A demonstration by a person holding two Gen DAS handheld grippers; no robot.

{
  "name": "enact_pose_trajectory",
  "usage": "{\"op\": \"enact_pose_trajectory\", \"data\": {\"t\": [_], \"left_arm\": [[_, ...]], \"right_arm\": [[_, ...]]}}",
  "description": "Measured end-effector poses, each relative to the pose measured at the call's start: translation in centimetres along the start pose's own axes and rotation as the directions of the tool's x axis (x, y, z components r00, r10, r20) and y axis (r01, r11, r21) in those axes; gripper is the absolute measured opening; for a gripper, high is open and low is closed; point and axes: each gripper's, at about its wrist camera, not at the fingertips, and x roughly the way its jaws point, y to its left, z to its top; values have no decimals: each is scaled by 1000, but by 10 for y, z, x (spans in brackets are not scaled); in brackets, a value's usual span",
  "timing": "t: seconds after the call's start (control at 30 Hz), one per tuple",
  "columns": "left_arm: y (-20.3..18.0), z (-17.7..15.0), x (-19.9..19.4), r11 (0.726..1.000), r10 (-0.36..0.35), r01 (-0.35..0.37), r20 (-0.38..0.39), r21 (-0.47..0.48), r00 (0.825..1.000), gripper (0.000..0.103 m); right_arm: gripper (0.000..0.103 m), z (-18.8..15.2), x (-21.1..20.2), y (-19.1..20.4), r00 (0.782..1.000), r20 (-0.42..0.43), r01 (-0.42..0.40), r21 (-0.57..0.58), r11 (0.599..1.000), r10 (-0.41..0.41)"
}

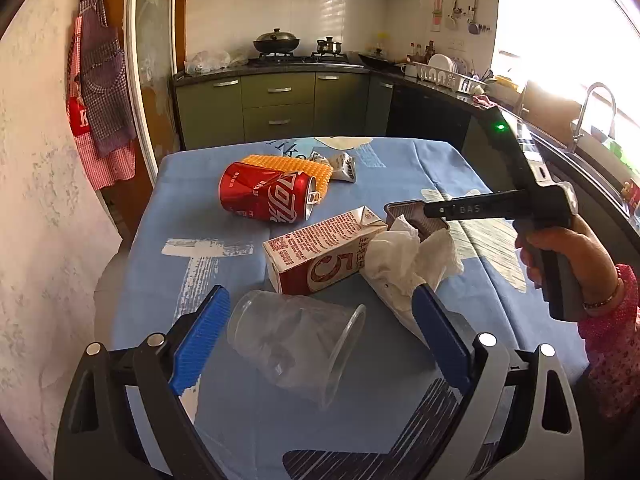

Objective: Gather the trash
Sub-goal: 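Lower the right tool onto the brown plastic tray and grasp its rim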

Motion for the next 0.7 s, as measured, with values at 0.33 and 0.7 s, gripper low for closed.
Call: {"op": "enact_pose_trajectory", "data": {"t": [0.33,0.7], "left_arm": [[-3,-4,2,1000,-21,21,-10,1,1000,91],[-9,-5,4,1000,-27,27,-18,13,999,91]], "right_arm": [[42,5,24,6,998,-30,47,-5,999,-47],[5,6,13,-1,999,11,42,17,999,-43]]}}
